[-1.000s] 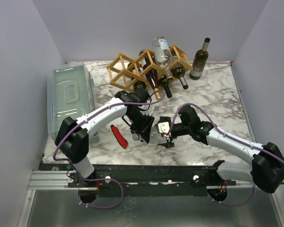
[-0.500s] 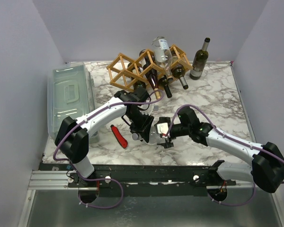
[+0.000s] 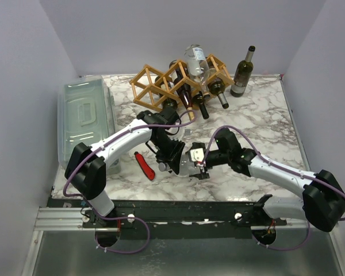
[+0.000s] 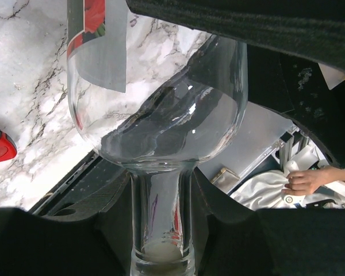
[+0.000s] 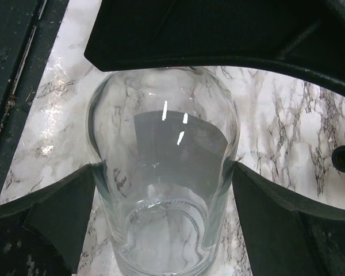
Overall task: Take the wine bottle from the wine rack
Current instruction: Place the wine bottle at the center of the board.
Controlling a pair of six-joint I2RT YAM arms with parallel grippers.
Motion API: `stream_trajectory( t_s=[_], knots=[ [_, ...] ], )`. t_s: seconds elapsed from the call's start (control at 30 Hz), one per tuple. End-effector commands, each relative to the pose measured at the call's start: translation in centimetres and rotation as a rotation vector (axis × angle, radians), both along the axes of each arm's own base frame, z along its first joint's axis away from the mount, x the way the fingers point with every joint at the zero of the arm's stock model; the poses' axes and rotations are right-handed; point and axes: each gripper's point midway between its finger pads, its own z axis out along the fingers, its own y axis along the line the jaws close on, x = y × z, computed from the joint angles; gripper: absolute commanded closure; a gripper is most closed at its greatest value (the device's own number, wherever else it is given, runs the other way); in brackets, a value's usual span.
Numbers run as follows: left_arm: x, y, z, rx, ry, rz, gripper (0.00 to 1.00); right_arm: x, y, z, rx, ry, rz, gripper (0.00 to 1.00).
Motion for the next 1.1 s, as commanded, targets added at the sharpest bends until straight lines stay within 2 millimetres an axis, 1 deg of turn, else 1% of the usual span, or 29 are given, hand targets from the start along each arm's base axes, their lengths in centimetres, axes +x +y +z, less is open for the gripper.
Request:
stream_trajectory(
  t_s=[0.0, 0.1, 0.23, 0.6, 0.63, 0.67, 0.87, 1.07],
  knots=[
    [-0.5, -3.4, 5.7, -0.320, -0.092, -0.110, 0.60, -1.1, -0.8, -2.5, -0.043, 0.124, -0.024, 0.13],
    [-0.5, -3.5, 5.7, -0.325, -0.094, -0.111, 0.55, -0.9, -1.0, -2.5, -0.038, 0.127, -0.034, 0.13],
    [-0.5, -3.7, 5.8, -0.346, -0.091, -0.111, 0.49, -0.7, -1.2, -2.3, -0.032, 0.134, -0.039, 0.13],
    [-0.4, -4.1, 5.6, -0.418, -0.078, -0.087, 0.45, -0.4, -2.3, -1.9, 0.006, 0.192, -0.041, 0.12],
    [-0.3, -4.2, 5.8, -0.428, -0.081, -0.083, 0.44, -0.4, -2.4, -1.8, 0.009, 0.195, -0.040, 0.12],
    [-0.1, -4.4, 5.7, -0.437, -0.083, -0.078, 0.39, -0.5, -2.4, -1.9, 0.011, 0.198, -0.036, 0.12],
    [0.3, -5.3, 6.4, -0.488, -0.071, -0.072, 0.35, -0.5, -2.7, -2.1, 0.008, 0.189, -0.029, 0.12],
    [0.3, -4.7, 6.7, -0.499, -0.088, -0.067, 0.32, -0.4, -3.0, -2.4, 0.000, 0.188, -0.033, 0.12]
  ],
)
